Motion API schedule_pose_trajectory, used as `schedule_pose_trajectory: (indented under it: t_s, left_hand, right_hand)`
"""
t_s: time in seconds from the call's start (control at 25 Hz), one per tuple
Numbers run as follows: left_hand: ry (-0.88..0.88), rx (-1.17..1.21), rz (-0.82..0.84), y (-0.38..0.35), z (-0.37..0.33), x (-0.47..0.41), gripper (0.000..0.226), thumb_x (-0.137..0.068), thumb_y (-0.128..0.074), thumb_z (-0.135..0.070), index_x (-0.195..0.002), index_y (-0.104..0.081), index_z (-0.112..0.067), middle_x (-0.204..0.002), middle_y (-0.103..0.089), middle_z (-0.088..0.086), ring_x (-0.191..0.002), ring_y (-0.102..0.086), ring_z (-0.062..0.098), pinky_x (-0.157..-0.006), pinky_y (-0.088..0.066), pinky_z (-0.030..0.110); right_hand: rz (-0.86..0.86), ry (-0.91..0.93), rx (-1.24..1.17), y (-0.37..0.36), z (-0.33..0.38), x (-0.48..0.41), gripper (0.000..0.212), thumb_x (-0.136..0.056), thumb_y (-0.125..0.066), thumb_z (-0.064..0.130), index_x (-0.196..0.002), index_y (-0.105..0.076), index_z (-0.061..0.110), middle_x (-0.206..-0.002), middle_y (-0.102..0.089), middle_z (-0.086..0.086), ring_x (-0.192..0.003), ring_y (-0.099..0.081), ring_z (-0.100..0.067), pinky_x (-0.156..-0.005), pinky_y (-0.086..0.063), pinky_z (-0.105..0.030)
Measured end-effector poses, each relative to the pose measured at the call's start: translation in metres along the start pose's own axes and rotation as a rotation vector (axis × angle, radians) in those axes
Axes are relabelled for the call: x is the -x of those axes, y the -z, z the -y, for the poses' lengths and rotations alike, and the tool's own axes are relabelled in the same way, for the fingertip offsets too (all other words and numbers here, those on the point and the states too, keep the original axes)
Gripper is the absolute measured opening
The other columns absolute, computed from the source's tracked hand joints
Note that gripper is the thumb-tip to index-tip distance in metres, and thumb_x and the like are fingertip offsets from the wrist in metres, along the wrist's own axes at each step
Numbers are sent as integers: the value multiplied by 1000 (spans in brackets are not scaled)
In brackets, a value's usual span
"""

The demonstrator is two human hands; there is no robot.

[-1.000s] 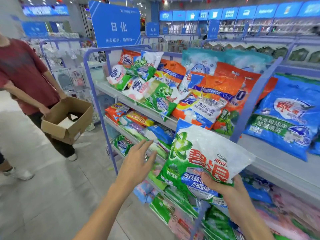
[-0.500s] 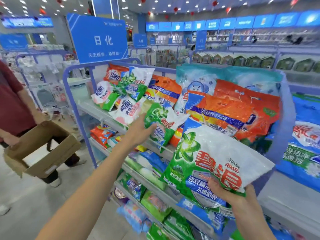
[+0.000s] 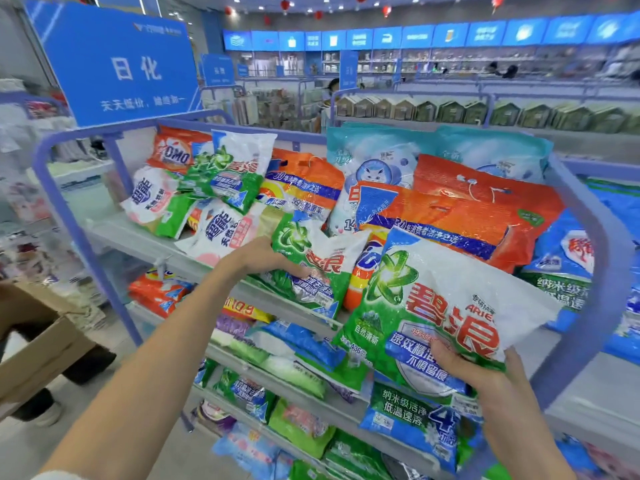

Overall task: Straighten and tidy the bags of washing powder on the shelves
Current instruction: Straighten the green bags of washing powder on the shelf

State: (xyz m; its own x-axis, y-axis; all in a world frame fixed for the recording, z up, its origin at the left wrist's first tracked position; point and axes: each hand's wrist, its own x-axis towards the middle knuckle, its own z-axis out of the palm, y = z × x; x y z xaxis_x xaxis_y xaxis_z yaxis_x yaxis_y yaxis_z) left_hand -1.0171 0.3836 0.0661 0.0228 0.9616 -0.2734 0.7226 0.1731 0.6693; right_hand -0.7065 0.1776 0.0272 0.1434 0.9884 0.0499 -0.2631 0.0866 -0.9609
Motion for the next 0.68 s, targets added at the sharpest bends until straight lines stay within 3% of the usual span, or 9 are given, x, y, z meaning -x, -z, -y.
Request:
schedule_pose_trajectory:
  t_s: [0.04, 0.12, 0.2, 0.28, 0.32, 0.36, 0.44, 0.52, 0.68]
  left_hand:
    - [-17, 37, 16, -1, 3, 0, 124, -57, -96, -53, -154, -32, -9, -158, -40, 8, -142, -42, 31, -112, -39, 45]
    - [-105, 123, 12, 2, 6, 6, 96, -59, -95, -52, -138, -53, -17, -137, -61, -2, -133, -52, 25, -108, -41, 40]
    - [-175, 241, -76, 6, 12, 16, 117, -52, -95, -62, -148, -44, -18, -137, -60, -6, -131, -54, 22, -114, -41, 47]
    - [-196, 353, -182, 6, 16, 33, 129, -51, -92, -68, -154, -37, -13, -148, -56, 3, -134, -54, 24, -115, -40, 52]
    - [-222, 391, -215, 6, 19, 42, 118, -51, -92, -69, -147, -48, -16, -142, -62, 1, -128, -60, 19, -111, -45, 48]
    - [-266, 441, -226, 4, 21, 52, 102, -53, -92, -65, -137, -58, -19, -128, -70, -5, -116, -66, 9, -104, -50, 39]
    - [-321, 538, -223, -1, 24, 73, 73, -58, -92, -51, -121, -68, -22, -105, -77, -12, -94, -71, 0, -87, -50, 28]
    - [-334, 621, -229, -5, 28, 94, 62, -58, -92, -41, -113, -72, -21, -100, -79, -11, -91, -73, 3, -87, -51, 29]
    - [-359, 778, -207, -19, 39, 125, 37, -59, -91, -23, -94, -80, -23, -100, -80, -3, -95, -76, 15, -90, -54, 36]
  right_hand:
    - [43, 0, 60, -6, 6, 0, 35, -60, -86, 14, -92, -77, 24, -92, -80, 7, -86, -74, -5, -95, -52, -40]
    - [-40, 47, 74, -10, 0, -10, 52, -41, -95, 35, -90, -79, 40, -100, -80, 4, -95, -75, -14, -95, -56, -50]
    - [-16, 44, 66, -14, 1, -6, 65, -31, -98, 50, -92, -78, 43, -103, -79, 3, -99, -74, -18, -96, -54, -50]
    - [-64, 50, 50, -18, -1, -7, 51, -44, -95, 37, -92, -79, 42, -103, -79, 2, -101, -74, -20, -101, -52, -53]
    - [-59, 63, 47, -21, 0, -5, 47, -48, -92, 32, -92, -79, 42, -103, -79, 2, -101, -74, -20, -102, -52, -53]
    - [-57, 63, 39, -23, -1, -3, 51, -46, -94, 36, -94, -79, 41, -104, -79, 2, -101, -74, -20, -101, -53, -53]
    - [-62, 49, 22, -23, -3, 1, 82, -31, -99, 49, -107, -78, 29, -109, -78, -2, -106, -73, -25, -102, -52, -54]
    - [-87, 13, -8, -18, -4, 11, 103, -24, -101, 49, -117, -74, 18, -113, -77, -8, -109, -72, -33, -102, -52, -57]
    - [-87, 27, 21, -5, 0, 45, 90, -21, -102, 45, -104, -80, 20, -108, -78, -12, -98, -75, -34, -85, -60, -51]
